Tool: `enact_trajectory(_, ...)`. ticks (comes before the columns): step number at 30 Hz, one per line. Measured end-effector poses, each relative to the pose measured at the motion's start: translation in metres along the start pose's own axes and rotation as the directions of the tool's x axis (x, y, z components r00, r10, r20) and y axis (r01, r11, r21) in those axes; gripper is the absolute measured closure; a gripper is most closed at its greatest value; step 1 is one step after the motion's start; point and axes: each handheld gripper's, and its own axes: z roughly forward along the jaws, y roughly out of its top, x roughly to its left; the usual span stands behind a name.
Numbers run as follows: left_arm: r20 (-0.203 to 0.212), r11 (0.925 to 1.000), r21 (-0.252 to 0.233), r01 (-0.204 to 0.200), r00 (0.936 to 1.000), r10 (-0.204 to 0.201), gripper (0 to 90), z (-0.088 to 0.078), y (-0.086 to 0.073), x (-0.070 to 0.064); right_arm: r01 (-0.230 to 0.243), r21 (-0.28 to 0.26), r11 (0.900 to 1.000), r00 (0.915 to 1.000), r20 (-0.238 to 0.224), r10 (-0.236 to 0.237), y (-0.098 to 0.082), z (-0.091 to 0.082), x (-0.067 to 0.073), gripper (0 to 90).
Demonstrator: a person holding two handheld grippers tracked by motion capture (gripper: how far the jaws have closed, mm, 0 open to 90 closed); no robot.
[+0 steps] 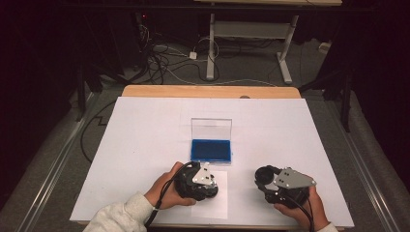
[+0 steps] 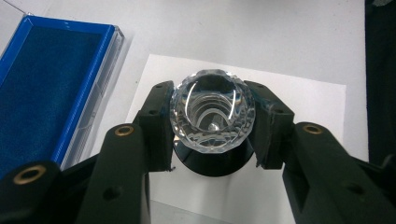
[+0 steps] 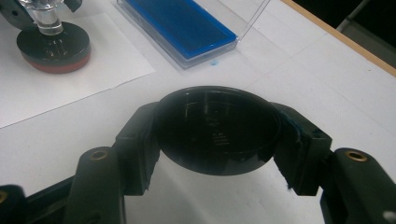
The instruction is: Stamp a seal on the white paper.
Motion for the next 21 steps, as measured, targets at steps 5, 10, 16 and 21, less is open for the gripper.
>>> enact_trajectory(5, 0.014, 0.9999, -0.016, 0.007, 0.9999, -0.007, 54.7, 0.0001, -0.0028, 0.0030, 0.006, -0.017, 1.000, 1.0000, 0.006, -0.006, -0.0008, -0.0004, 0.0001, 38.3)
enact_trajectory(10, 0.040, 0.9992, -0.035, 0.020, 0.9990, -0.019, 54.7, 0.0007, -0.0057, 0.0068, 0.007, -0.024, 1.000, 0.9999, 0.009, -0.006, -0.0003, -0.0014, 0.0007, 38.3)
enact_trajectory(16, 0.027, 0.9997, -0.019, 0.013, 0.9996, -0.013, 54.7, 0.0007, -0.0036, 0.0040, 0.012, -0.020, 1.000, 0.9999, 0.005, -0.012, 0.0000, -0.0009, 0.0017, 38.3)
enact_trajectory(21, 0.035, 0.9996, -0.026, 0.014, 0.9993, -0.013, 54.6, 0.0008, -0.0050, 0.0052, 0.013, -0.018, 1.000, 0.9999, 0.003, -0.013, -0.0003, 0.0002, 0.0015, 38.3)
